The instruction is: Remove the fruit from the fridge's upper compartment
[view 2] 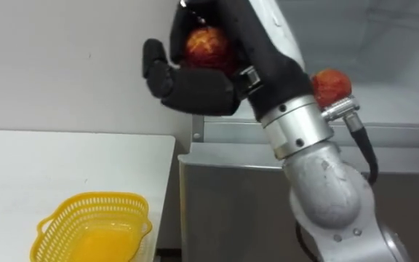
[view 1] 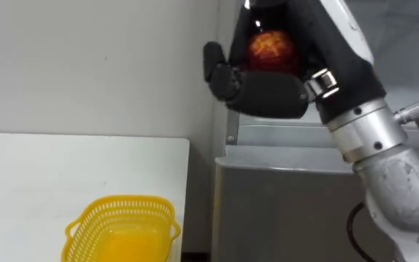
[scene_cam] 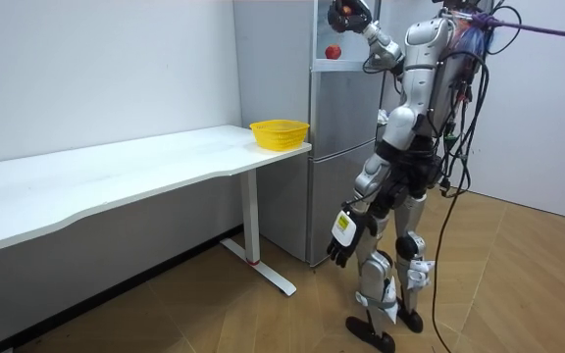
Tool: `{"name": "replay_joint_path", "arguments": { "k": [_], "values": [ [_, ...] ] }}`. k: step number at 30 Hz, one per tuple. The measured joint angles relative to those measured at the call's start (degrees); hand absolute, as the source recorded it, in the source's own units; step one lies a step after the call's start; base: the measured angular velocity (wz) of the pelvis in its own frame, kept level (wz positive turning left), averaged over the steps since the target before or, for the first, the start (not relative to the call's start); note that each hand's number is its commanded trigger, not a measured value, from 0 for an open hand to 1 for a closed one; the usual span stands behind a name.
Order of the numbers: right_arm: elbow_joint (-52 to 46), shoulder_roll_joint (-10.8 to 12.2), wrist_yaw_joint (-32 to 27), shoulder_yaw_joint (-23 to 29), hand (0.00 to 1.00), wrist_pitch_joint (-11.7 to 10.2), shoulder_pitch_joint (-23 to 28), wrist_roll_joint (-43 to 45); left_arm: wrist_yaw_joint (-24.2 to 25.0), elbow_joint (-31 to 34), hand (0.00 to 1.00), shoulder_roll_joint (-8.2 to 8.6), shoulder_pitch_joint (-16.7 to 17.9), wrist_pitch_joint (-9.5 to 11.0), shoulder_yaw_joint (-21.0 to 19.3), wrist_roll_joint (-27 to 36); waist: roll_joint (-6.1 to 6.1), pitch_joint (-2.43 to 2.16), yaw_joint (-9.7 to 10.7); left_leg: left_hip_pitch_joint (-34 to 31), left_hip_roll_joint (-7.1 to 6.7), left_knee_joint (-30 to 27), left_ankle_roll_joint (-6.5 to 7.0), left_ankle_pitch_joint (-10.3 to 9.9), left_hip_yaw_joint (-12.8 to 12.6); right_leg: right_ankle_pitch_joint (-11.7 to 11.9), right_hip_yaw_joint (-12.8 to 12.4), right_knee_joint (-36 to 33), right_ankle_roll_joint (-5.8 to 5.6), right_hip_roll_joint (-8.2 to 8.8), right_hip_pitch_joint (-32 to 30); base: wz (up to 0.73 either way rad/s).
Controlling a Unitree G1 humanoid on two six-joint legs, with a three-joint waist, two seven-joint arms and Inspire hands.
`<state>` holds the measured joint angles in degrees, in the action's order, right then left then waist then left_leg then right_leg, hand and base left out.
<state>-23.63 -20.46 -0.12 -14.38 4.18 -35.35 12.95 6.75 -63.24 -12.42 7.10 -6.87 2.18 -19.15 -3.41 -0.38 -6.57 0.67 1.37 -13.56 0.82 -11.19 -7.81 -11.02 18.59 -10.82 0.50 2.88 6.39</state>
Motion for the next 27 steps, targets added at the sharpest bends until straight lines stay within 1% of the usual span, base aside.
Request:
{"name": "replay_joint_path", "arguments": {
  "k": [1,3,4,5,7,8,9,10,11,13,17,19,23,24,25,26,27],
  "values": [
    [-0.3,0.4,0.4,-0.6,1.00,-0.5,0.1,0.9,0.0,0.0,0.00,-0.06,0.0,0.2,0.4,0.0,-0.31,-0.11,0.0,0.0,-0.01,0.0,0.00,0.0,0.0,0.0,0.1,0.0,0.00,0.01,0.0,0.00],
    [-0.6,0.4,0.4,-1.2,1.00,-0.6,0.2,2.2,0.0,-0.8,0.00,-0.07,-0.2,0.9,0.4,0.4,-0.56,-0.07,-0.1,-0.1,-0.02,0.0,0.00,0.0,0.1,0.0,0.2,0.0,-0.01,-0.01,0.0,0.00],
    [-1.1,0.5,0.4,-1.6,1.00,-0.6,0.2,3.7,0.1,-1.3,0.00,-0.11,-0.3,1.0,0.3,0.4,-0.96,-0.17,-0.4,-0.1,-0.02,0.0,0.00,0.0,0.2,0.0,0.2,0.0,-0.01,0.00,0.0,0.00],
    [-1.4,0.5,0.4,-1.9,1.00,-0.6,0.2,4.8,0.1,-1.5,0.00,-0.17,-0.3,1.0,0.3,0.4,-1.17,-0.15,-0.7,0.0,-0.01,0.0,0.00,0.0,0.2,0.0,0.2,0.0,-0.01,0.04,0.0,0.00],
    [-3.1,0.8,0.7,-3.1,1.00,-1.4,0.8,8.6,0.6,-1.6,0.00,-0.37,-0.3,1.1,0.4,0.4,-1.91,-0.02,-1.3,0.0,0.01,0.1,0.00,0.0,0.2,0.0,0.4,0.0,-0.01,0.16,0.0,0.00],
    [-3.5,0.8,0.9,-3.5,1.00,-1.7,0.8,9.2,0.7,-1.6,0.00,-0.37,-0.4,1.2,0.4,0.4,-2.02,0.04,-1.5,0.0,0.01,0.1,0.00,0.0,0.2,0.0,0.5,0.0,-0.01,0.17,0.0,0.00],
    [-4.2,0.9,1.3,-4.3,1.00,-2.4,0.8,10.1,1.0,-1.6,0.00,-0.52,-0.4,1.6,0.4,0.4,-2.23,0.16,-1.7,0.0,0.00,0.1,0.00,0.0,0.2,0.0,0.6,0.1,-0.01,0.17,0.0,0.03],
    [-4.4,1.2,1.9,-4.9,1.00,-3.7,0.8,11.1,1.4,-1.6,0.00,-0.87,-0.3,2.1,0.4,0.2,-2.44,0.28,-1.9,-0.1,-0.03,0.1,0.00,0.0,0.3,0.0,0.8,0.1,-0.01,0.11,0.0,0.05],
    [-4.5,1.3,2.1,-5.2,1.00,-4.2,0.8,11.5,1.5,-1.6,0.00,-1.02,-0.3,2.3,0.4,0.2,-2.52,0.31,-2.0,-0.2,-0.05,0.0,0.00,0.0,0.5,0.0,1.0,0.1,-0.01,0.10,0.0,0.09],
    [-4.6,2.5,2.4,-6.5,1.00,-4.8,0.8,14.3,1.9,-1.6,0.00,-1.28,-0.3,2.5,0.4,0.2,-2.61,0.33,-2.4,-0.4,-0.15,-0.1,0.01,0.0,0.8,0.0,2.1,0.1,-0.03,0.18,0.0,0.08],
    [-4.1,2.6,2.8,-7.9,1.00,-5.5,0.8,16.4,1.7,-1.6,0.00,-1.71,-0.4,2.7,1.3,0.4,-2.65,0.41,-3.4,-0.3,-0.28,-0.1,0.02,0.0,1.5,0.0,2.6,0.1,-0.06,0.26,0.4,0.08],
    [-2.7,2.7,2.6,-8.8,1.00,-6.1,0.7,20.4,1.8,-1.6,0.00,-1.99,-0.3,2.7,2.2,0.4,-2.92,0.62,-3.7,-0.2,-0.28,-0.1,-0.01,0.0,1.9,0.0,3.3,0.1,-0.12,0.52,0.7,0.11],
    [0.9,2.9,2.0,-10.3,1.00,-6.1,0.7,25.1,2.5,-1.6,0.00,-2.09,-0.9,2.7,2.6,-0.5,-3.70,1.08,-4.6,-0.7,-0.38,-0.2,-0.16,0.1,2.8,0.0,4.3,0.2,-0.15,0.17,0.7,0.13],
    [2.3,3.0,1.9,-10.5,1.00,-6.0,0.7,26.6,2.9,-1.6,0.00,-2.09,-1.2,2.7,2.6,-0.7,-3.97,1.20,-4.9,-1.1,-0.51,-0.2,-0.20,0.2,3.3,0.0,4.6,0.2,-0.15,0.19,0.5,0.18],
    [3.6,3.1,1.9,-10.8,1.00,-5.9,0.7,28.0,3.0,-1.6,0.00,-2.03,-1.4,2.7,2.6,-0.7,-4.24,1.33,-5.1,-1.4,-0.95,-0.1,-0.18,0.4,3.4,0.0,5.1,0.2,-0.15,0.26,0.4,0.18],
    [4.3,3.2,1.8,-11.0,1.00,-5.9,0.7,28.3,3.0,-1.6,0.00,-2.03,-1.5,2.7,2.7,-0.7,-4.35,1.39,-5.5,-1.4,-1.00,0.0,-0.15,0.5,3.5,0.0,5.1,0.2,-0.15,0.28,0.4,0.09],
    [6.2,3.2,1.5,-11.6,1.00,-5.9,0.7,28.3,2.9,-1.6,0.00,-2.08,-1.4,2.7,3.6,-0.7,-4.48,1.40,-6.4,-1.4,-1.05,0.0,-0.15,0.6,3.8,-0.1,5.1,0.2,-0.16,0.30,0.3,0.04]
  ]
}}
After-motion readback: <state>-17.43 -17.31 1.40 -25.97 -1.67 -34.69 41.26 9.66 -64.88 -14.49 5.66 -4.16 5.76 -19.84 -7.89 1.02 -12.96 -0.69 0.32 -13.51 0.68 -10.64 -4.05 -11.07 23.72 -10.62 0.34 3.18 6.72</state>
